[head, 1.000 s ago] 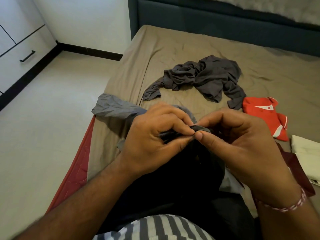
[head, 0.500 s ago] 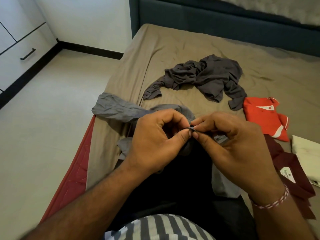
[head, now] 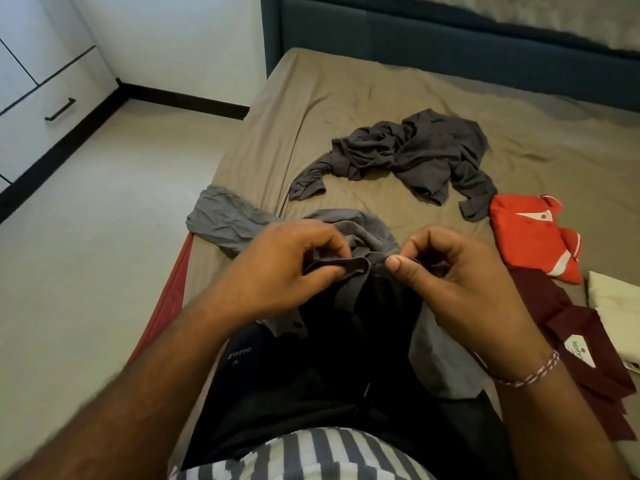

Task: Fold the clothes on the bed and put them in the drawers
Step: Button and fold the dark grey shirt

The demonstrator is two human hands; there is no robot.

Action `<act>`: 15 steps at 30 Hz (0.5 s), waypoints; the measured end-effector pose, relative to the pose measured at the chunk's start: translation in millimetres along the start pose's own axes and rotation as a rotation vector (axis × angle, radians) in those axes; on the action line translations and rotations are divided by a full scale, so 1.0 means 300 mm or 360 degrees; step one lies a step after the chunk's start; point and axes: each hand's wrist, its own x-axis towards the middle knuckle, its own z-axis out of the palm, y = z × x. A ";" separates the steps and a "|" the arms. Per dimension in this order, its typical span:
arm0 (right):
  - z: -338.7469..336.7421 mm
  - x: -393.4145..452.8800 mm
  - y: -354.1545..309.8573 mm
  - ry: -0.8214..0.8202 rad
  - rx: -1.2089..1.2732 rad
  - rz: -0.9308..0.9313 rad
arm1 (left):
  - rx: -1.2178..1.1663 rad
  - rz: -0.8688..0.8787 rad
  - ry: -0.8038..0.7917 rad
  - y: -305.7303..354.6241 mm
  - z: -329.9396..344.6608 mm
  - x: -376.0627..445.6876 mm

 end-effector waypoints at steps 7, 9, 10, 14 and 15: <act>-0.027 0.015 0.054 -0.0104 0.0319 0.0161 | 0.0075 -0.0196 0.0356 -0.109 -0.057 -0.073; -0.033 0.014 0.060 -0.0172 0.0484 0.0211 | -0.0150 -0.0171 0.0516 -0.105 -0.075 -0.084; -0.034 0.014 0.060 -0.0212 0.0573 0.0223 | -0.0219 -0.0138 0.0554 -0.102 -0.083 -0.087; -0.027 0.010 0.059 -0.0303 0.0549 0.0132 | -0.0152 -0.0048 0.0487 -0.100 -0.109 -0.083; -0.020 0.011 0.059 -0.0284 0.0469 0.0093 | -0.0070 -0.0020 0.0457 -0.102 -0.117 -0.081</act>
